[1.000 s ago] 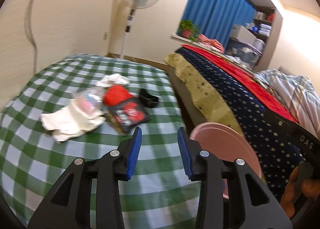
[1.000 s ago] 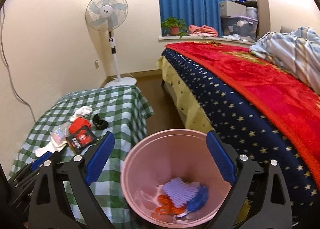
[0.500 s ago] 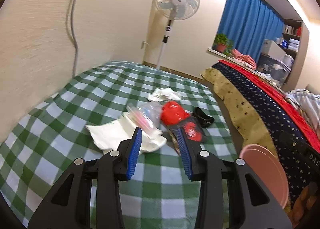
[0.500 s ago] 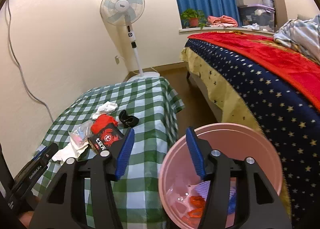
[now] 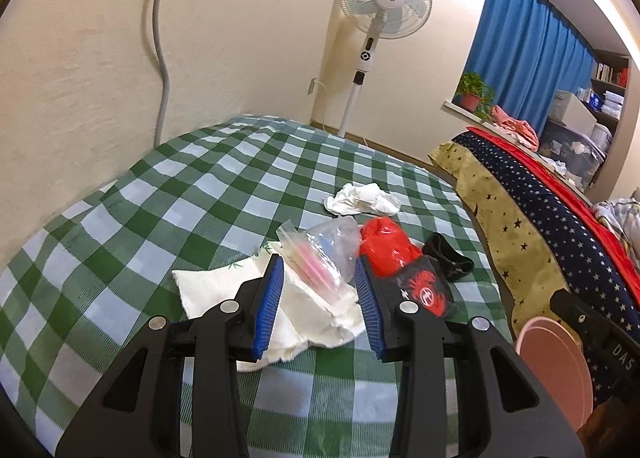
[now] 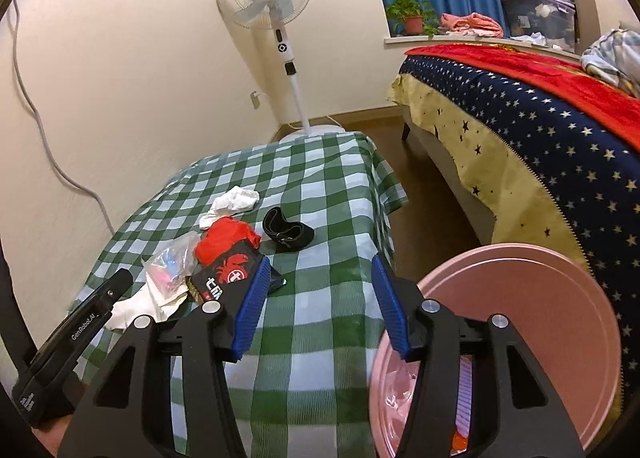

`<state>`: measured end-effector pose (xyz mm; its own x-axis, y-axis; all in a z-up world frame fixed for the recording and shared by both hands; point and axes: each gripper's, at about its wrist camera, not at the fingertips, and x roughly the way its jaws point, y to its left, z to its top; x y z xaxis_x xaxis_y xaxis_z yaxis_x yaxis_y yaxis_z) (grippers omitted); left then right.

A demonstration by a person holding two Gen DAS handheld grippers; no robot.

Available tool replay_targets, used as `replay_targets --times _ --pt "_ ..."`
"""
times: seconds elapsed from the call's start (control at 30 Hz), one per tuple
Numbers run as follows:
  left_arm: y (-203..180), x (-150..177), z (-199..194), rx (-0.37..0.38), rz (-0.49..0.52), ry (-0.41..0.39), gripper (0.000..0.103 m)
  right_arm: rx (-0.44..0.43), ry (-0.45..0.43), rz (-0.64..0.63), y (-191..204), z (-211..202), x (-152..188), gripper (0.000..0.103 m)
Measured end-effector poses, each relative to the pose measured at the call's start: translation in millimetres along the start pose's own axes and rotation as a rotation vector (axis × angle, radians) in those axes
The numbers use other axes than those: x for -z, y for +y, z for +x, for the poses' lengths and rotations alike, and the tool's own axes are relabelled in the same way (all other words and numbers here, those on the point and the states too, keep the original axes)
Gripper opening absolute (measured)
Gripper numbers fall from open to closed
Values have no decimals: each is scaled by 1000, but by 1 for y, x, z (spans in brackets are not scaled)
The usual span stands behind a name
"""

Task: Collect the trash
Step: 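Grasp the clear plastic bag with the left tool while the right tool grasps the black strap item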

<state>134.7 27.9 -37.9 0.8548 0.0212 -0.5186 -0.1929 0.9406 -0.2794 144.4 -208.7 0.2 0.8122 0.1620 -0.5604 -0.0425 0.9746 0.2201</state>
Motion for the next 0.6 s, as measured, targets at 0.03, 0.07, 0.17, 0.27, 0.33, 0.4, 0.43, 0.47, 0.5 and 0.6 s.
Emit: replay_targets --times 0.03,0.07,0.17,0.27,0.33,0.4,0.43,0.47,0.5,0.6 --pt "1 -1 3 -4 -5 2 37 2 3 2 1 3 -1 53" --pt "2 -2 6 -8 -9 4 37 3 7 7 1 8 -2 53" --pt "3 -4 15 -15 -20 17 37 18 16 29 0 23 -8 53" --pt "3 -7 23 -14 -32 32 37 22 25 47 -3 37 -14 54" --pt "2 -9 28 -16 -27 41 37 8 45 51 -4 48 -17 54" --pt "1 -10 32 -15 -27 50 37 8 58 57 -3 59 -20 54" --pt "1 -10 35 -18 -28 53 37 4 65 59 -3 64 -22 54" --pt "2 -11 36 -21 -30 55 37 3 70 58 -2 68 -23 53" --pt "2 -12 39 -24 -32 61 37 -2 79 56 -1 74 -25 53" --pt "5 -13 45 -30 -42 81 37 -18 113 54 2 91 -29 47"
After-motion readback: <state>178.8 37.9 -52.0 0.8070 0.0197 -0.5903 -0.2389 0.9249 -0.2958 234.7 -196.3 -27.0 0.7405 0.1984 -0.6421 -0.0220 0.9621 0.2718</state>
